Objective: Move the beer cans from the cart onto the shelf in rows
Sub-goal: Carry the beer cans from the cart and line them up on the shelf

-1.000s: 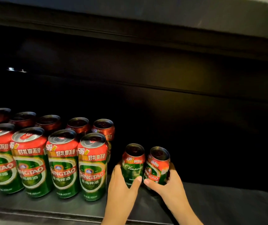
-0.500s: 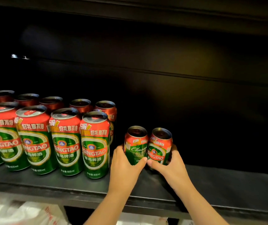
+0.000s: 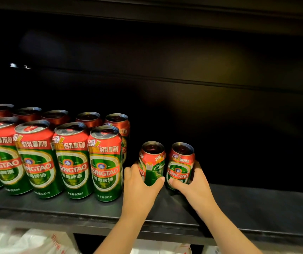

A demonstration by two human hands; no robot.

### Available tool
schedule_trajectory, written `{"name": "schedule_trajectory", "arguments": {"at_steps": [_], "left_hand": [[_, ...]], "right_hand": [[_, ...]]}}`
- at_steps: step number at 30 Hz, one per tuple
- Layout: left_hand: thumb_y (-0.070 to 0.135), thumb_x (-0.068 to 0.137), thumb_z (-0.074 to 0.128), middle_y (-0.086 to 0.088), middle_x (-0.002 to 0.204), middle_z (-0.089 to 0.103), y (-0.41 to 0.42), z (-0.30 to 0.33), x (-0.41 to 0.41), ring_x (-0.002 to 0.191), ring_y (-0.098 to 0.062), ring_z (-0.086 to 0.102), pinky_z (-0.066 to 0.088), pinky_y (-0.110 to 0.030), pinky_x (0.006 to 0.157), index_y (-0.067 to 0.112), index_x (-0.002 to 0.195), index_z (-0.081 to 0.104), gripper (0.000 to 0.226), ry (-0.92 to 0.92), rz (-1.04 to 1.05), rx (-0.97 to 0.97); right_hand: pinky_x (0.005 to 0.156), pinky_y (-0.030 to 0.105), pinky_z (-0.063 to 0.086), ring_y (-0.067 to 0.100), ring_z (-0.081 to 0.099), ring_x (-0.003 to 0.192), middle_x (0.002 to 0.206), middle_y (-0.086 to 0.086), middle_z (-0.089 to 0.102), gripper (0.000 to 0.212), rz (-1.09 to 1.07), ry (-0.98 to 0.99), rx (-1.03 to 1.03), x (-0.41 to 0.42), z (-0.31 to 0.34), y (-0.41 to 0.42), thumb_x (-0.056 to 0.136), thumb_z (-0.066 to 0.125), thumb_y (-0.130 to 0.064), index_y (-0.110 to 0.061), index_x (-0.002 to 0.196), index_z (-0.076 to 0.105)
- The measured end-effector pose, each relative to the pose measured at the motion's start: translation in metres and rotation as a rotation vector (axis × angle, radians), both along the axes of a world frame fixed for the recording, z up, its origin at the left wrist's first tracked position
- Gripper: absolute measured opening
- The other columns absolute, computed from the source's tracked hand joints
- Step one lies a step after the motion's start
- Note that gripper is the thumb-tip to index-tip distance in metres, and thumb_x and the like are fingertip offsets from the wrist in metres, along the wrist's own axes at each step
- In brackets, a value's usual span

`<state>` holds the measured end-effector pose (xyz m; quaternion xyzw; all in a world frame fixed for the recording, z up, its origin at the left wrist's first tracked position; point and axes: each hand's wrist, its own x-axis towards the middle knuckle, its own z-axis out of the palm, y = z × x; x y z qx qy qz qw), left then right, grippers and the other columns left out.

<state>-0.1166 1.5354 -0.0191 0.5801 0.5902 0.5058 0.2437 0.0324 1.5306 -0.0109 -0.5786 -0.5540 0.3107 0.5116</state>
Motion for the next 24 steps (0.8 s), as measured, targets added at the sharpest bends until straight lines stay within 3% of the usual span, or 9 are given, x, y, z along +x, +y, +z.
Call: {"name": "schedule_trajectory", "arguments": {"at_steps": [3, 6, 9, 15, 19, 24], "left_hand": [[0.026, 0.076, 0.071, 0.003, 0.099, 0.043, -0.0027, 0.003, -0.0011, 0.092, -0.011, 0.05, 0.037, -0.021, 0.075, 0.018, 0.1, 0.047, 0.035, -0.042, -0.038, -0.007], [0.02, 0.078, 0.069, 0.006, 0.102, 0.056, -0.0039, 0.0024, -0.0029, 0.096, -0.008, 0.056, 0.042, -0.02, 0.076, 0.021, 0.104, 0.048, 0.034, -0.132, -0.116, -0.035], [0.03, 0.073, 0.077, 0.01, 0.104, 0.062, -0.0032, 0.0013, -0.0033, 0.097, -0.004, 0.059, 0.048, -0.024, 0.082, 0.025, 0.109, 0.049, 0.046, -0.153, -0.101, -0.015], [0.044, 0.058, 0.084, 0.005, 0.106, 0.059, 0.0004, -0.0002, -0.0029, 0.099, -0.012, 0.059, 0.052, -0.036, 0.087, 0.022, 0.111, 0.053, 0.064, -0.147, -0.043, -0.019], [0.044, 0.063, 0.081, 0.003, 0.101, 0.048, 0.0, 0.0007, -0.0008, 0.097, -0.014, 0.054, 0.048, -0.033, 0.087, 0.018, 0.107, 0.055, 0.058, -0.044, 0.001, 0.0], [0.032, 0.074, 0.073, 0.004, 0.099, 0.058, -0.0037, 0.0028, -0.0011, 0.093, -0.008, 0.057, 0.048, -0.028, 0.08, 0.023, 0.099, 0.053, 0.033, -0.123, -0.06, -0.023]], "right_hand": [[0.069, 0.014, 0.045, 0.003, 0.059, 0.094, 0.107, -0.008, 0.059, 0.062, 0.003, -0.009, -0.021, -0.001, -0.0012, 0.0004, 0.068, 0.083, -0.018, -0.028, 0.115, 0.044], [0.07, 0.015, 0.045, 0.007, 0.059, 0.098, 0.112, -0.003, 0.058, 0.065, -0.019, -0.041, -0.016, -0.0019, -0.0025, 0.0016, 0.066, 0.084, -0.024, -0.028, 0.116, 0.043], [0.066, 0.012, 0.045, 0.002, 0.059, 0.095, 0.107, -0.009, 0.059, 0.067, -0.015, -0.022, 0.011, -0.0014, -0.0004, 0.0009, 0.066, 0.084, -0.018, -0.03, 0.116, 0.042], [0.064, 0.011, 0.044, 0.0, 0.059, 0.091, 0.1, -0.015, 0.058, 0.063, -0.019, -0.018, 0.006, -0.0006, 0.0025, -0.0008, 0.069, 0.082, -0.013, -0.028, 0.117, 0.044], [0.061, 0.01, 0.042, -0.003, 0.056, 0.087, 0.098, -0.019, 0.055, 0.061, -0.002, -0.006, -0.005, -0.0007, 0.0038, -0.0014, 0.072, 0.079, -0.011, -0.029, 0.117, 0.042], [0.057, 0.008, 0.044, -0.001, 0.056, 0.086, 0.098, -0.015, 0.056, 0.057, 0.002, -0.018, -0.015, -0.0008, 0.0037, -0.0007, 0.074, 0.077, -0.009, -0.027, 0.116, 0.043]]}}
